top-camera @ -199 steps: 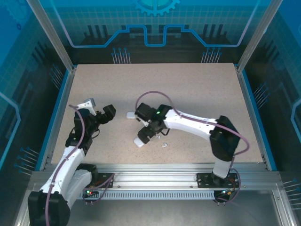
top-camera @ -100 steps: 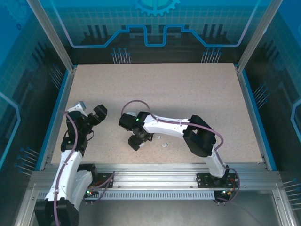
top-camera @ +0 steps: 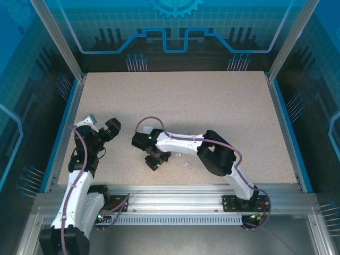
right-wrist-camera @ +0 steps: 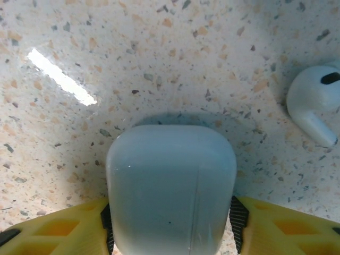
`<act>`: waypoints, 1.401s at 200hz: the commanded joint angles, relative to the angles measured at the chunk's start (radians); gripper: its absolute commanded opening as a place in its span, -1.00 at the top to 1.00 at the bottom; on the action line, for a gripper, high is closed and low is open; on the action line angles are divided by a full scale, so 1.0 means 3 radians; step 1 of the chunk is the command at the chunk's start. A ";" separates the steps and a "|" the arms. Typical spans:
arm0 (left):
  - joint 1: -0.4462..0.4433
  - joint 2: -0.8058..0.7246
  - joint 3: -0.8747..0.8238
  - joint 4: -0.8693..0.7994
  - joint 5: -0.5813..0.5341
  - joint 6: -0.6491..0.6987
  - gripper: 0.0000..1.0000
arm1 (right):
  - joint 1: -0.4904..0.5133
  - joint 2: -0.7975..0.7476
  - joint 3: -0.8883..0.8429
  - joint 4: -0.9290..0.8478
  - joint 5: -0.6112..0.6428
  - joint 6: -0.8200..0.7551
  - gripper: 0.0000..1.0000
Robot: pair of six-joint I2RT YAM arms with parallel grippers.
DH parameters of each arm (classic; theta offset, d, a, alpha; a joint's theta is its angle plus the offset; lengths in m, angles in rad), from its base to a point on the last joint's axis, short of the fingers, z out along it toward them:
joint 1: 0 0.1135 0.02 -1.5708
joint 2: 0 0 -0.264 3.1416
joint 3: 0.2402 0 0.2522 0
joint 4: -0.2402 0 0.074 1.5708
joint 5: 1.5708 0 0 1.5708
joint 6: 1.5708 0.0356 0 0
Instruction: Insert wireless bluetooth earbuds into charging case
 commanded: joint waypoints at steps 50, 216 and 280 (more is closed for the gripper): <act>0.0035 -0.0064 -0.0039 -0.0043 -0.0007 -0.0092 -0.97 | 0.0075 0.0213 0.0174 -0.0143 0.0131 0.0050 -0.11; -0.0020 0.0634 0.0113 0.0469 0.1722 -0.0304 -0.64 | -0.0554 -0.1875 -0.1751 0.1151 0.0057 -0.1256 0.16; -0.0816 0.1149 0.0448 0.0779 0.2237 -0.0365 -0.61 | -0.1070 -0.3191 -0.2550 0.1836 -0.0354 -0.2171 0.14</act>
